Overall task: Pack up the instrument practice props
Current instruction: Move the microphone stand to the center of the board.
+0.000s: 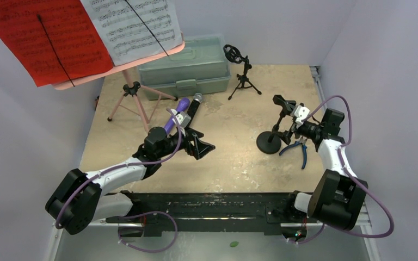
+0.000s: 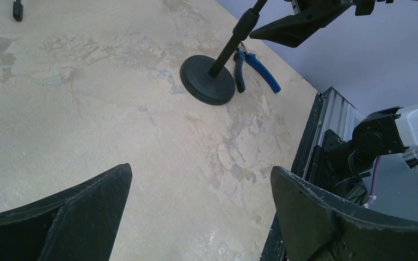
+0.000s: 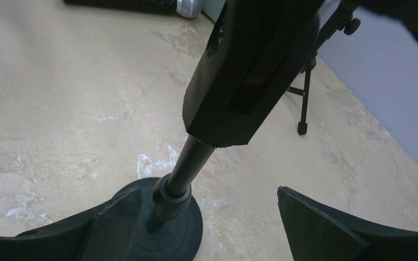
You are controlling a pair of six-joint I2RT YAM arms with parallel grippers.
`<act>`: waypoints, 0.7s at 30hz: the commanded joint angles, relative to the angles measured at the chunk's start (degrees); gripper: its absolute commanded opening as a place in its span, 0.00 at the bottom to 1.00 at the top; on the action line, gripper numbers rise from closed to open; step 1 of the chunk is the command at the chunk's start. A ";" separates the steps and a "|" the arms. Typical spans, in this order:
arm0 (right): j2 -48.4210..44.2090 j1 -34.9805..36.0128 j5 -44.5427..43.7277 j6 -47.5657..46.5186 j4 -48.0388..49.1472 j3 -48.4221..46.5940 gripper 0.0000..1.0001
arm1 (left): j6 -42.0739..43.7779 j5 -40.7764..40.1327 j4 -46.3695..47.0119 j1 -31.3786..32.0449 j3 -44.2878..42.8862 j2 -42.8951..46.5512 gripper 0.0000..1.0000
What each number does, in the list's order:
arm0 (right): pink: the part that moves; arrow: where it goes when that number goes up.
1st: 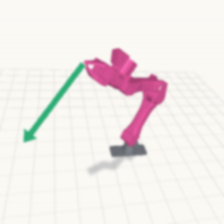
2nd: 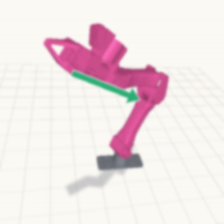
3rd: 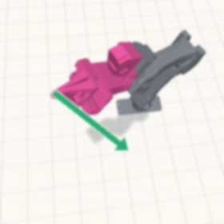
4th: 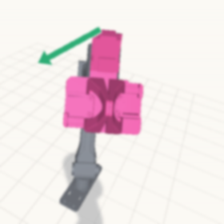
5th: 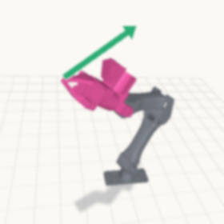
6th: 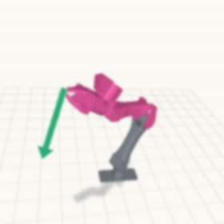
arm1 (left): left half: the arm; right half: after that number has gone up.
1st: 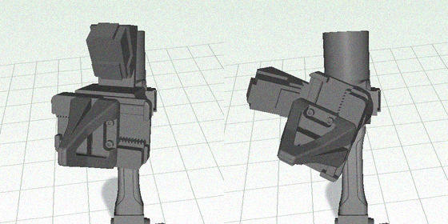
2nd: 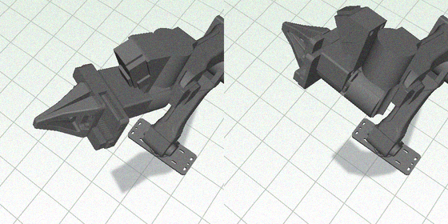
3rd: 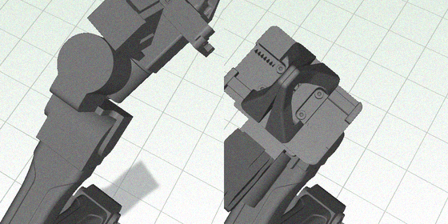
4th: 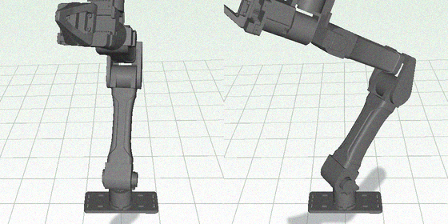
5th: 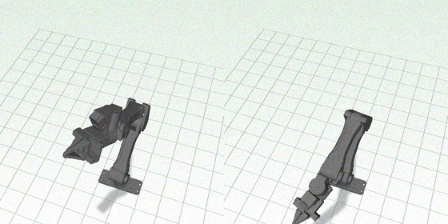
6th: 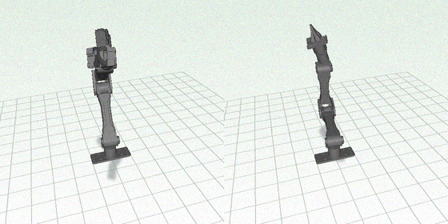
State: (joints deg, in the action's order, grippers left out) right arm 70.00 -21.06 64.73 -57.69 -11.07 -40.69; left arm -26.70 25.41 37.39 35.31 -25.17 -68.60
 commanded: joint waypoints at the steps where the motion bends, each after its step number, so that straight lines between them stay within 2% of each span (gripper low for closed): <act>1: 1.72 0.02 5.19 0.05 4.68 -0.63 0.96 | -1.15 1.13 4.02 -0.17 0.99 0.91 0.99; 6: 3.85 1.77 5.59 -1.14 4.49 -0.77 0.88 | -1.95 1.66 5.39 -0.16 0.88 -0.58 0.98; 8: 5.23 2.26 5.94 -4.25 0.76 -2.08 0.82 | -2.14 1.74 5.73 -0.20 0.88 -0.96 0.98; 10: 7.14 2.65 6.80 -11.18 -7.49 -4.52 0.74 | -2.29 1.77 5.93 -0.16 0.85 -0.88 0.98; 12: 9.70 2.96 7.99 -20.93 -17.54 -8.30 0.63 | -2.34 1.72 6.03 -0.18 0.93 -0.79 0.97; 15: 15.03 3.21 9.50 -34.42 -34.70 -14.15 0.29 | -2.52 1.73 6.06 -0.16 0.91 -0.91 0.97; 17: 19.06 3.22 10.60 -47.38 -47.89 -17.55 0.13 | -2.77 1.82 6.18 -0.21 0.91 -1.10 0.96; 20: 24.73 3.28 13.58 -65.42 -66.37 -21.05 0.00 | -3.01 2.01 6.38 -0.07 0.76 -1.26 0.96; 21: 25.05 3.72 13.97 -64.89 -67.37 -21.65 0.00 | -3.05 2.03 6.38 -0.13 0.77 -1.27 0.96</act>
State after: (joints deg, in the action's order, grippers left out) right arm 90.78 -18.13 76.97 -98.24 -51.90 -59.88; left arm -28.95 26.28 39.81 35.31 -24.47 -69.54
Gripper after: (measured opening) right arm 0.121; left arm 0.961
